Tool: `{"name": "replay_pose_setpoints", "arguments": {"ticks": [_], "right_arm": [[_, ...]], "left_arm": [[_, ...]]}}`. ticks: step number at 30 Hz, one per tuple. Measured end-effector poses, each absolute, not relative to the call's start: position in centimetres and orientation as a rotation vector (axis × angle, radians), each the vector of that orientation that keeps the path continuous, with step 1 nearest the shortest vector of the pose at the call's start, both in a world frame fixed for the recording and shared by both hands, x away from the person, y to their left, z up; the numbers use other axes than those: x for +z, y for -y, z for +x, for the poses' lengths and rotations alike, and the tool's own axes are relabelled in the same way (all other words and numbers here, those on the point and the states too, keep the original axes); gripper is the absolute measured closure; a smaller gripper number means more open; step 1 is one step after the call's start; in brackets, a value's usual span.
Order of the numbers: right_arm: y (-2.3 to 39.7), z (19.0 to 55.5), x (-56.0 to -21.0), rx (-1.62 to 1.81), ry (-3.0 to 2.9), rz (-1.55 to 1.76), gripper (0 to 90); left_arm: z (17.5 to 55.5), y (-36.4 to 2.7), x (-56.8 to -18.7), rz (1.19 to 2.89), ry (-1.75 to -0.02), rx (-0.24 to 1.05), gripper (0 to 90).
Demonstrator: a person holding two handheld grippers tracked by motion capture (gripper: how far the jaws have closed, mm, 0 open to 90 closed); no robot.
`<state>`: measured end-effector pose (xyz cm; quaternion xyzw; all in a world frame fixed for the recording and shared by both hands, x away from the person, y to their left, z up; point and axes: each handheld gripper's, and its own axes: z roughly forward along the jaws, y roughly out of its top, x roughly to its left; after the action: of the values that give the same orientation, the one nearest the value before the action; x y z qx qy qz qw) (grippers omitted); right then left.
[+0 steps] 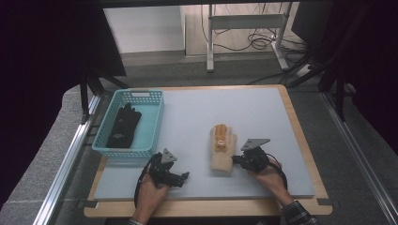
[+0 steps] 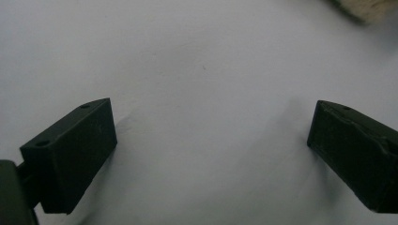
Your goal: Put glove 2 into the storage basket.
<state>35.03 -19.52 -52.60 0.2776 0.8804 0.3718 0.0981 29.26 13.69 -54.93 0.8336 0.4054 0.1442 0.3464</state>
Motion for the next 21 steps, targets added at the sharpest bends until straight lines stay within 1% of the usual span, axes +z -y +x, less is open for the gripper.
{"name": "replay_pose_setpoints", "arguments": {"ticks": [14, 21], "right_arm": [[14.5, 34.3, -53.0, 1.151, -2.631, 0.717, 87.4], [12.9, 34.6, -53.4, 1.167, -2.628, 0.712, 87.3]], "left_arm": [[29.3, -13.7, -54.9, 2.164, -1.052, 0.374, 1.8], [29.2, -13.7, -54.9, 2.164, -1.052, 0.374, 1.9]]}}
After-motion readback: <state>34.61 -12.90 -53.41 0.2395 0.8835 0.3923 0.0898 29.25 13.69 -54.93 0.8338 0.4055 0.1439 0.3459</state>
